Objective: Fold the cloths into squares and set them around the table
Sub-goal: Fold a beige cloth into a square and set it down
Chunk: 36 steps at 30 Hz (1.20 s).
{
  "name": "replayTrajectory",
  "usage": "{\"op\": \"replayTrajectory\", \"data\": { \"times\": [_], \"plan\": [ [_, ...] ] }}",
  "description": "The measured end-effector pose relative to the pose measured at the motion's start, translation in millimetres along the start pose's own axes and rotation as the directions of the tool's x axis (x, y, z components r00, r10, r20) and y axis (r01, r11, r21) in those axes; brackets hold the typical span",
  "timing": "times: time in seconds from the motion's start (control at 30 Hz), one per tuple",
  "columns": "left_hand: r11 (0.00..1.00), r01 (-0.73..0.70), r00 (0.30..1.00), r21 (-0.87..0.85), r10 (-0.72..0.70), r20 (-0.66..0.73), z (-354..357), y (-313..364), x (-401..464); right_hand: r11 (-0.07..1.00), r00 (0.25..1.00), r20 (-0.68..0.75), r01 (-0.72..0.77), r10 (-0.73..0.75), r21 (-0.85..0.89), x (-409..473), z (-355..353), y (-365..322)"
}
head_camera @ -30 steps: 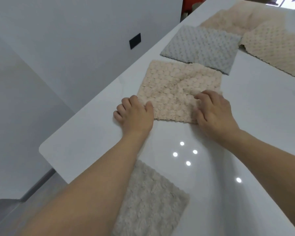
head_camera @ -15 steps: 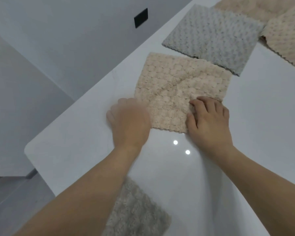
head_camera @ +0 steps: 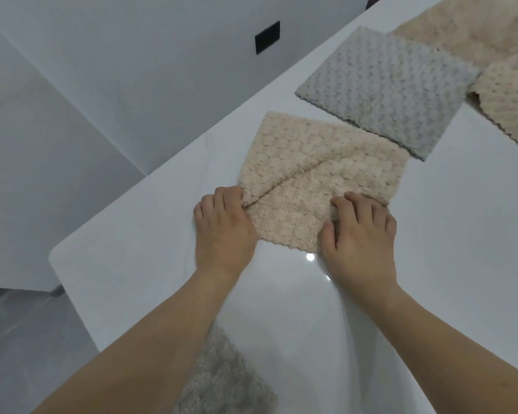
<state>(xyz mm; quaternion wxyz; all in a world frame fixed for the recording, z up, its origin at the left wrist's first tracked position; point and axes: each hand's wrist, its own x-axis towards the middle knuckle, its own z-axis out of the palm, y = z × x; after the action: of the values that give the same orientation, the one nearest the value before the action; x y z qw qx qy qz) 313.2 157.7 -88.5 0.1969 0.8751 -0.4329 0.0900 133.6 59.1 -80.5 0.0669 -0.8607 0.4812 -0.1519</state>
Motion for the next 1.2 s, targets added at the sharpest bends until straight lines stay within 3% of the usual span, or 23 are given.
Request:
{"op": "replayTrajectory", "data": {
  "times": [0.2,0.37,0.47,0.57,0.7,0.8,0.93,1.2],
  "plan": [
    [0.994,0.110,0.993,0.029,-0.109,-0.034,-1,6,0,0.988,0.999,0.032,0.030,-0.035,0.153,11,-11,2],
    [0.980,0.183,0.983,0.081,-0.182,-0.015,-4,7,2,0.909,0.949,-0.022,0.309,-0.316,0.280,99,-17,-39],
    [0.974,0.209,0.978,0.088,-0.206,-0.042,-2,5,1,0.890,0.904,0.086,0.390,-0.419,0.237,156,5,-60],
    [0.971,0.219,0.975,0.099,-0.214,-0.055,-1,3,3,0.931,0.903,0.229,0.349,-0.364,0.103,176,37,-60],
    [0.964,0.229,0.973,0.136,-0.222,-0.068,0,3,3,0.923,0.920,0.085,0.384,-0.383,0.001,159,50,-52],
    [0.953,0.261,0.965,0.156,-0.258,-0.038,0,3,5,0.936,0.932,0.092,0.352,-0.350,-0.011,157,43,-53],
    [0.936,0.302,0.953,0.182,-0.303,-0.024,-2,3,7,0.946,0.933,0.159,0.322,-0.322,0.024,152,36,-53],
    [0.945,0.297,0.951,0.139,-0.306,0.042,-6,3,11,0.919,0.929,0.052,0.351,-0.365,0.180,119,27,-34]
  ]
}}
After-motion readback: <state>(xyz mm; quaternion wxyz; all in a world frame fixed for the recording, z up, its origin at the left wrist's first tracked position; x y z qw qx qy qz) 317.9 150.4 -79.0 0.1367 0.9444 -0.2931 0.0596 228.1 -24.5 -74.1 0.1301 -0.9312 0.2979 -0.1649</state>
